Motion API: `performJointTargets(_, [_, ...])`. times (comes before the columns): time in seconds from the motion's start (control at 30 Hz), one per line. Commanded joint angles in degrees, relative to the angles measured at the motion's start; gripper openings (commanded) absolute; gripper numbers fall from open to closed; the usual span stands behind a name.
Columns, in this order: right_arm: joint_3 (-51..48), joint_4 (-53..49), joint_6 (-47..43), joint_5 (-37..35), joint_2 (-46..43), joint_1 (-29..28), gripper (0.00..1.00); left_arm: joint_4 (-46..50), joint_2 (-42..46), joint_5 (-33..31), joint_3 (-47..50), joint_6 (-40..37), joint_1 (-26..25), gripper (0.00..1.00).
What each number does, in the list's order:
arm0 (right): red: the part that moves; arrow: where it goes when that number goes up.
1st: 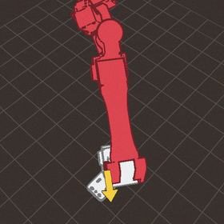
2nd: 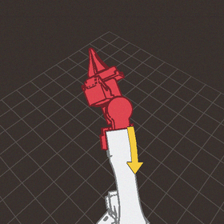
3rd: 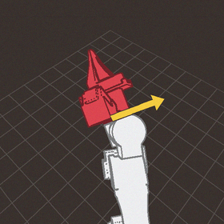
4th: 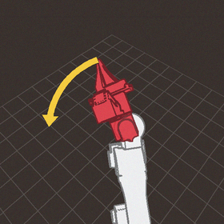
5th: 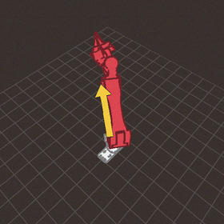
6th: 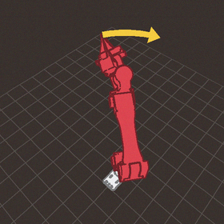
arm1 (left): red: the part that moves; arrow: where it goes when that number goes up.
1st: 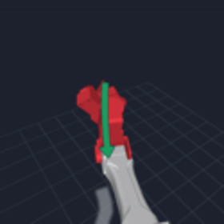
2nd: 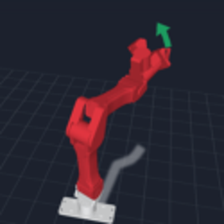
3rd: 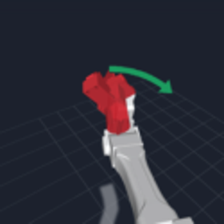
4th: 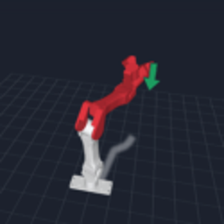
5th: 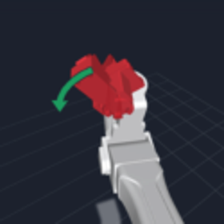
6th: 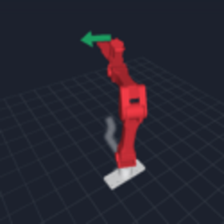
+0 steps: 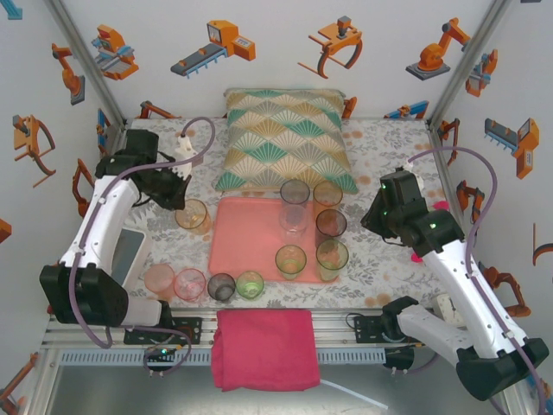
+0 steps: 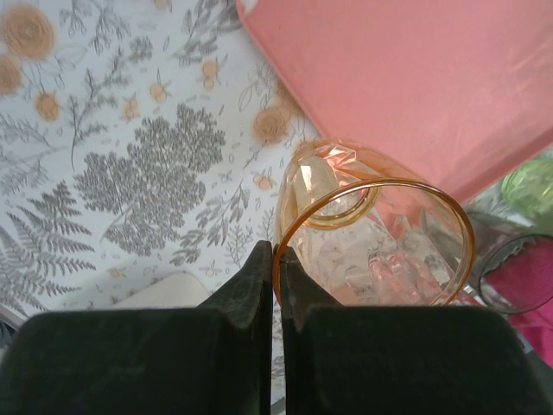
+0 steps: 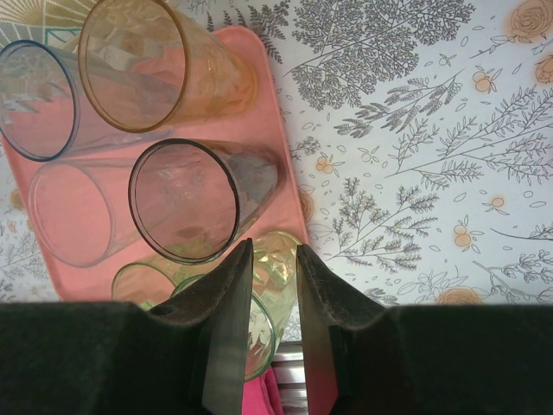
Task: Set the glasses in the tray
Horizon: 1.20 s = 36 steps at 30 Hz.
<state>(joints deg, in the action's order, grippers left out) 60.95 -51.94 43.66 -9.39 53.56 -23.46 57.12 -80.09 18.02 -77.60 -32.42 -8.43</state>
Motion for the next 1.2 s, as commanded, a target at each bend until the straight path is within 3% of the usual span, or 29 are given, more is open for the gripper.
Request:
performJointTargets(0.0, [0.2, 0.5, -0.7, -0.3, -0.9, 0.4, 0.3, 2.4, -3.2, 1.2, -4.1, 3.2, -3.3, 0.07])
performJointTargets(0.47, [0.1, -0.9, -0.6, -1.1, -1.3, 0.7, 0.3, -0.9, -20.7, -3.5, -20.2, 7.1, -13.6, 0.06])
performJointTargets(0.7, [-0.7, -1.1, -0.2, -1.3, -1.4, 0.9, 0.3, -1.2, -29.1, -2.5, -26.6, 8.7, -16.4, 0.06])
performJointTargets(1.17, [-0.4, -2.4, -0.5, -2.6, -1.3, 1.4, 0.3, -2.4, -37.9, -4.4, -33.5, 9.7, -22.1, 0.06])
